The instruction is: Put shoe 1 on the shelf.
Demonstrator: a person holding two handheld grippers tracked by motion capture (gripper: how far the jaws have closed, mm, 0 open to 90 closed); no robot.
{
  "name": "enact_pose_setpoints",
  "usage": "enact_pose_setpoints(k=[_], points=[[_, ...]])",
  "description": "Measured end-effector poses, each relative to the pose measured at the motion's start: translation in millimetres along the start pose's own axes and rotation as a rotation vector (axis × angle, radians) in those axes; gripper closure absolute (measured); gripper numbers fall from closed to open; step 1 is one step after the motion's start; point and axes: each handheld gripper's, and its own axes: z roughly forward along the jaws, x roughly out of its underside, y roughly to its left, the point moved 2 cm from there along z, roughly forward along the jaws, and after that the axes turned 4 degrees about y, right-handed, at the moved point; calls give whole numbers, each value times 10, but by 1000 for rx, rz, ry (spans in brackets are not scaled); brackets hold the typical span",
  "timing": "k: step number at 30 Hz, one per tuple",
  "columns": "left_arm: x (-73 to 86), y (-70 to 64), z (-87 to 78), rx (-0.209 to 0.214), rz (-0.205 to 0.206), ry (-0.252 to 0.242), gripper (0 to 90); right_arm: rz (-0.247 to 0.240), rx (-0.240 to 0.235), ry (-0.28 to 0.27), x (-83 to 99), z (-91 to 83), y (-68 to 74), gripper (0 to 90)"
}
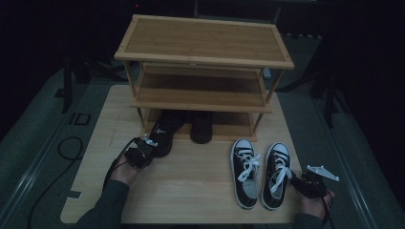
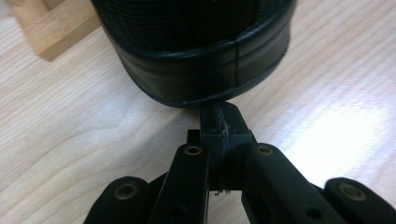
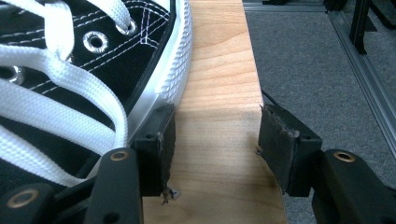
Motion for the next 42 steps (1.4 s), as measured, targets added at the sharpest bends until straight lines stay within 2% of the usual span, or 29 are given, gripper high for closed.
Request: enact_pose_setpoints(k=[7,16,20,25,32,42], points=[[-53,91,30,-4,-15,-19,900,0,1,0,0,0,0,458],[-240,146,68,-29,36,-41,900,0,1,1,0,0,0,458],[-322,96,107,-31,65,-42,900,0,0,0,-1,1,0,457],[-431,-61,184,-18,124,-33,900,0,0,1,-1,0,0,457],[-602,-242,214,-7,178,-43,900,0,-1,0,-1,1,-1,457],[-702,-259,227,-1,191,-43,900,0,-1,1,-2,2,0,457]])
